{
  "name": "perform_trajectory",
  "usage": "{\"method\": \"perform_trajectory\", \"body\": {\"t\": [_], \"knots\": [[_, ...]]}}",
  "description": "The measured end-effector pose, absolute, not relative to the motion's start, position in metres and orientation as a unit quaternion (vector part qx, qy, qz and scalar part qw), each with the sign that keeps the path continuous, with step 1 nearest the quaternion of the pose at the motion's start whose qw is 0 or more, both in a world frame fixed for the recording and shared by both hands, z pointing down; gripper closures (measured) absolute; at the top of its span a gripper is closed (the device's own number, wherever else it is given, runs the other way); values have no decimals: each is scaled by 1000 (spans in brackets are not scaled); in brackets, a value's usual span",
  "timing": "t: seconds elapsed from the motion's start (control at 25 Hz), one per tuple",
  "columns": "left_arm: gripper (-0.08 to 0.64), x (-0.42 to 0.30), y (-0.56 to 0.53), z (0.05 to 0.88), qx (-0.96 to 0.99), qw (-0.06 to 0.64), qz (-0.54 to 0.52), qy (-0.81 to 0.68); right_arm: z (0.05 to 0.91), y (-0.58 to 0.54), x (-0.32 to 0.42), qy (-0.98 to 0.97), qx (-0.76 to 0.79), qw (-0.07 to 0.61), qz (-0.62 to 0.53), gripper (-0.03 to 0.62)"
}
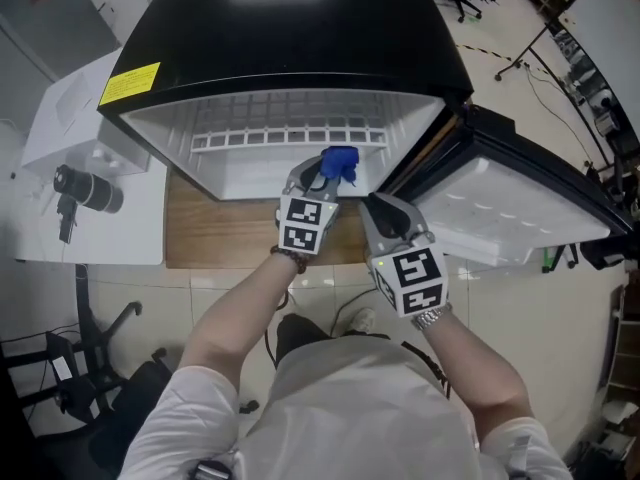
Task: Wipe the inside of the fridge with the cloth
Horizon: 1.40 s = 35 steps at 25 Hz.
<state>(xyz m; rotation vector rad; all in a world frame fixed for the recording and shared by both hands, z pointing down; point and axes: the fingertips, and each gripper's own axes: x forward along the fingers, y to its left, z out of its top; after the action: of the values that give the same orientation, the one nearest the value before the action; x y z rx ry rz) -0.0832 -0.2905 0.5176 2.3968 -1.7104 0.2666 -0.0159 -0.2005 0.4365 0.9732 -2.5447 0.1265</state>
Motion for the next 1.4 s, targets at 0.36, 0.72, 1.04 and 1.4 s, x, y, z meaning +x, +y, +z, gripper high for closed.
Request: {"method": "perform_trajectory", "body": {"t": [0.36, 0.72, 1.04, 1.4], "knots": [[507, -76, -226, 482, 863, 65, 88, -493, 453, -201, -26, -906, 345, 244, 37, 440], [506, -74, -188, 449, 911, 45, 90, -400, 445, -185, -45, -916, 319, 243, 17, 426], [494, -48, -161, 417, 933, 45, 58, -352, 430, -156, -36, -935, 266, 234, -12, 430], [457, 2, -136, 395, 927, 40, 53, -368, 393, -140, 19, -938, 283, 192, -51, 542]]}}
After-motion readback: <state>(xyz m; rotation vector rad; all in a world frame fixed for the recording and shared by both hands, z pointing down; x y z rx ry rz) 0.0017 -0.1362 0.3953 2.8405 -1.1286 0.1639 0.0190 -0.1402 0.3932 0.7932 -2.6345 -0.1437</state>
